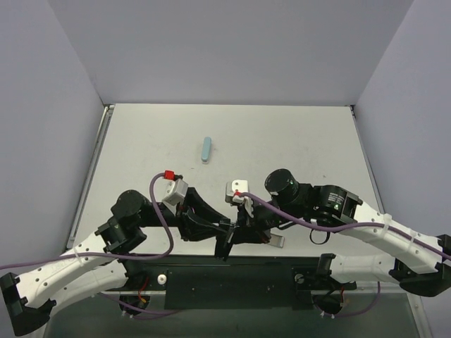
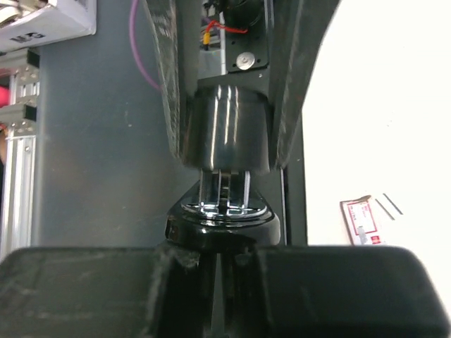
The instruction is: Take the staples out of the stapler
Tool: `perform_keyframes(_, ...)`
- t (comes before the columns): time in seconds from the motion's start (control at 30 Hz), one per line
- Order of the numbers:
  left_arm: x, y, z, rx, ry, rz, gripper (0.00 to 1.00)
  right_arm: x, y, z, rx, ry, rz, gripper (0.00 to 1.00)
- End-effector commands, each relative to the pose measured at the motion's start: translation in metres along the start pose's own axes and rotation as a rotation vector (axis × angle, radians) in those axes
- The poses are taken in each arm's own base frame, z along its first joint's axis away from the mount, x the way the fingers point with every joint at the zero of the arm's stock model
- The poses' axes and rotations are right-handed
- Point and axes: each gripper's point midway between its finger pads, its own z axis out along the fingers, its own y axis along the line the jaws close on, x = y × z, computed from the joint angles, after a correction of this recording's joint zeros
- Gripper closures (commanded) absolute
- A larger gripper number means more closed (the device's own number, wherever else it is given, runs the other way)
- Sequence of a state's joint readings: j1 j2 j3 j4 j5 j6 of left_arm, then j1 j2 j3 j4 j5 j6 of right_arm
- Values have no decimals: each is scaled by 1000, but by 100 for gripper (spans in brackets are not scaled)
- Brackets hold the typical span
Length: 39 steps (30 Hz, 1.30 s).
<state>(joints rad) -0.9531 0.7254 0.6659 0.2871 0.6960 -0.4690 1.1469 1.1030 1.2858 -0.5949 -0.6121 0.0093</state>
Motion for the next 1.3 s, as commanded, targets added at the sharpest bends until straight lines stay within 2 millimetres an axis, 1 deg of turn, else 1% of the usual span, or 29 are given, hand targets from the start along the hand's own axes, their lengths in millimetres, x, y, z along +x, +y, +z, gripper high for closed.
perform_keyframes(0.0, -29, -8, -1, -44, -64, 76, 100, -46, -19, -4, 112, -251, -125, 100)
perform_keyframes(0.03, -31, -5, -2, -70, -77, 80, 100, -46, -17, -11, 123, -280, -106, 100)
perform_keyframes(0.07, -35, -7, -5, -77, -89, 94, 100, -37, -24, -12, 156, -278, -88, 100)
perform_keyframes(0.1, -39, -3, -7, -107, -103, 99, 100, -38, -22, -21, 171, -310, -82, 100)
perform_keyframes(0.13, -41, -4, -10, -114, -115, 111, 100, -30, -30, -21, 209, -303, -63, 100)
perform_keyframes(0.17, -43, -1, -11, -136, -122, 110, 100, -30, -28, -30, 223, -336, -56, 100)
perform_keyframes(0.2, -47, -1, -13, -148, -134, 122, 100, -24, -37, -31, 269, -336, -35, 100)
perform_keyframes(0.23, -47, 3, -14, -176, -135, 120, 100, -24, -36, -40, 288, -369, -22, 100)
perform_keyframes(0.27, -52, 5, -16, -196, -145, 132, 100, -18, -47, -44, 351, -375, 2, 100)
perform_keyframes(0.3, -52, 11, -18, -232, -142, 126, 100, -16, -48, -52, 377, -405, 27, 100)
perform_keyframes(0.33, -56, 12, -19, -249, -146, 138, 100, -10, -59, -56, 437, -414, 54, 100)
perform_keyframes(0.4, -62, 19, -23, -306, -159, 146, 100, -2, -67, -64, 497, -442, 103, 100)
perform_keyframes(0.43, -63, 30, -27, -370, -158, 147, 100, 0, -71, -71, 531, -463, 119, 100)
perform_keyframes(0.47, -70, 32, -30, -400, -173, 154, 100, 7, -76, -69, 554, -456, 144, 100)
perform_keyframes(0.5, -72, 46, -35, -481, -179, 159, 100, 9, -80, -74, 586, -471, 159, 100)
perform_keyframes(0.53, -73, 51, -41, -531, -170, 156, 100, 16, -86, -74, 618, -466, 187, 100)
perform_keyframes(0.57, -71, 67, -47, -619, -151, 155, 100, 18, -91, -78, 652, -478, 198, 100)
perform_keyframes(0.6, -80, 72, -53, -675, -169, 162, 100, 24, -94, -76, 667, -471, 223, 100)
perform_keyframes(0.63, -76, 89, -62, -776, -149, 155, 100, 28, -100, -77, 699, -469, 238, 100)
perform_keyframes(0.67, -87, 99, -72, -869, -170, 161, 100, 30, -102, -77, 711, -470, 257, 100)
perform_keyframes(0.7, -80, 111, -76, -935, -128, 160, 100, 33, -108, -78, 739, -468, 271, 100)
perform_keyframes(0.73, -86, 119, -87, -1020, -130, 165, 100, 36, -111, -76, 752, -466, 296, 100)
perform_keyframes(0.87, -87, 149, -103, -1229, -42, 215, 100, 49, -126, -71, 819, -443, 365, 100)
perform_keyframes(0.9, -89, 158, -102, -1261, -14, 234, 100, 51, -129, -69, 823, -436, 378, 100)
perform_keyframes(1.03, -96, 188, -118, -1424, 48, 267, 100, 64, -138, -57, 839, -396, 441, 100)
perform_keyframes(1.1, -97, 207, -130, -1485, 74, 253, 100, 69, -142, -51, 845, -380, 477, 100)
perform_keyframes(1.13, -96, 213, -130, -1474, 77, 233, 100, 72, -144, -49, 848, -368, 485, 100)
perform_keyframes(1.2, -93, 241, -149, -1530, 93, 187, 100, 76, -146, -44, 849, -355, 507, 100)
perform_keyframes(1.27, -90, 260, -162, -1561, 103, 155, 100, 81, -149, -40, 854, -343, 524, 100)
